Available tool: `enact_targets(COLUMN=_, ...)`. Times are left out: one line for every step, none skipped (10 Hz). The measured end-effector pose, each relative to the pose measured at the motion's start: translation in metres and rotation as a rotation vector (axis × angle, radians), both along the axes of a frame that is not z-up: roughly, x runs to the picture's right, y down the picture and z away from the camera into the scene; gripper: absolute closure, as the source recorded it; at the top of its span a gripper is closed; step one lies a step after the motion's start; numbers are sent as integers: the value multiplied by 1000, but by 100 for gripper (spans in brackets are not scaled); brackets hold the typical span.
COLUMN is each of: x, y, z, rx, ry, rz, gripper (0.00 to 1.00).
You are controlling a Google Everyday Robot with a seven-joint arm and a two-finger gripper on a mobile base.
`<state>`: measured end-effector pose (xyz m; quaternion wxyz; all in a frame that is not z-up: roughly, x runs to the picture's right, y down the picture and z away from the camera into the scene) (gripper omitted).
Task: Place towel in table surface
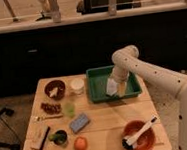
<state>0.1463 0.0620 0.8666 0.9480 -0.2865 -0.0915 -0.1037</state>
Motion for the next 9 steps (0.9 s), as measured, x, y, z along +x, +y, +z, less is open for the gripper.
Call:
enact_targets(x=-1, y=-6, z=1, rx=18, ry=-2, rz=4, gripper=20)
enact_targets(x=0, y=-10, z=2, rx=32, ry=-3, rz=9, gripper=20)
enact_targets(x=0, y=-15, z=5, rx=44, ry=-5, rz=14, gripper=20)
enact_targets(x=0, y=-21, z=8, rx=56, ry=-9, rz=18, gripper=20)
enact_targets(x=1, y=-25, z=12, rx=63, ry=-11, rz=20, gripper=20)
enact_targets(x=0, y=-30, z=17, rx=71, ry=-16, rz=23, gripper=20)
enact_targets(x=-2, y=-33, z=23, rx=80, ry=-23, rz=28, gripper=20)
enact_targets(x=2, y=-35, z=27, rx=87, ry=-22, rz=36, gripper=20)
enact_targets(x=4, y=-36, z=31, rx=91, ry=-21, rz=43, gripper=20)
